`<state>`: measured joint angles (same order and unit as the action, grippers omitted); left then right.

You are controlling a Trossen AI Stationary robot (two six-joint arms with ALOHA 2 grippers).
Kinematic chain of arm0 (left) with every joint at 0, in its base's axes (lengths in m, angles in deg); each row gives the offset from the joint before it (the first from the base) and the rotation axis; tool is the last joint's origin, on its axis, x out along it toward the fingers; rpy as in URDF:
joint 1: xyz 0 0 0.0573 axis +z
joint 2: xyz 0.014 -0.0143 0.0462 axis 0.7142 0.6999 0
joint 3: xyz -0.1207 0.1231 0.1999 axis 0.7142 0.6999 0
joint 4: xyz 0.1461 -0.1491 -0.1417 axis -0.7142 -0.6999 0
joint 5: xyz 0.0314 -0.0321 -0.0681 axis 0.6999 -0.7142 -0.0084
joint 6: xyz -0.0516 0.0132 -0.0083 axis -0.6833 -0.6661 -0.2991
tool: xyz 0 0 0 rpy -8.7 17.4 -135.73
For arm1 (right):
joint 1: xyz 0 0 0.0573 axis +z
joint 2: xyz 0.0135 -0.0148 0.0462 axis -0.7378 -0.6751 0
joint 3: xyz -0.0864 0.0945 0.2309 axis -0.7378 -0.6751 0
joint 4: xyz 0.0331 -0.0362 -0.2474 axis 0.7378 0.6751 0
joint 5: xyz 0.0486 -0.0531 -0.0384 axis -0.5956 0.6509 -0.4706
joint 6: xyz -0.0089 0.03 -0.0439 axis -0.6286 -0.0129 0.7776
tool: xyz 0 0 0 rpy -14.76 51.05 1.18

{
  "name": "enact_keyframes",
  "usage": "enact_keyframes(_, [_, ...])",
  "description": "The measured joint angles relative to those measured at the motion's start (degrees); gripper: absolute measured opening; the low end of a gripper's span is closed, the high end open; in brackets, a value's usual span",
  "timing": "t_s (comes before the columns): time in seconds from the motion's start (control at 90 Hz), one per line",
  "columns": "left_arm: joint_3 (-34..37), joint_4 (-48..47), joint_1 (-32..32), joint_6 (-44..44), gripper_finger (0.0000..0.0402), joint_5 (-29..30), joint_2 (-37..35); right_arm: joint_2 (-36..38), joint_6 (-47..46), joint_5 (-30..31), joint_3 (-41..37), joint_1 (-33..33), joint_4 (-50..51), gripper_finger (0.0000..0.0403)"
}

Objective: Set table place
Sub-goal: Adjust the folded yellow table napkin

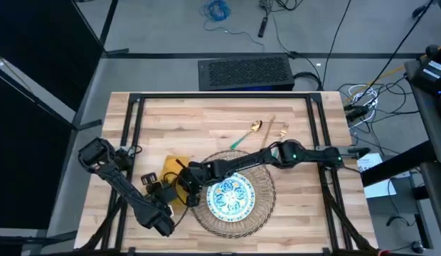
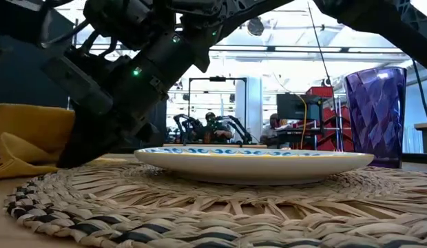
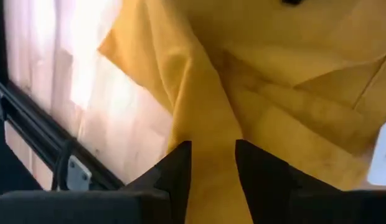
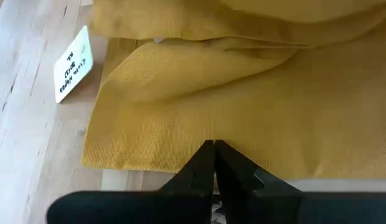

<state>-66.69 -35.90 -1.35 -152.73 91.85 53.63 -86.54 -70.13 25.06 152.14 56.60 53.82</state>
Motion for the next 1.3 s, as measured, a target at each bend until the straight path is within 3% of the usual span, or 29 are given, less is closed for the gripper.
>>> enact_keyframes(0.233, [0.48,8.97,-0.85,-2.0,0.0111,11.18,-0.84,0.0,0.0,-0.03,0.0,0.0,0.0,0.0])
enact_keyframes(0.456, [4.67,11.7,1.08,-0.95,0.0111,15.4,-0.84,0.0,-0.22,0.03,0.0,0.12,-0.02,0.0])
enact_keyframes(0.656, [7.54,21.16,3.42,6.72,0.0111,13.54,-0.84,0.0,-0.28,0.06,-0.02,0.13,0.0,0.0])
enact_keyframes(1.3, [9.16,24.78,2.71,10.49,0.0111,-1.13,-1.81,0.0,0.26,0.33,-0.02,0.2,0.05,0.0])
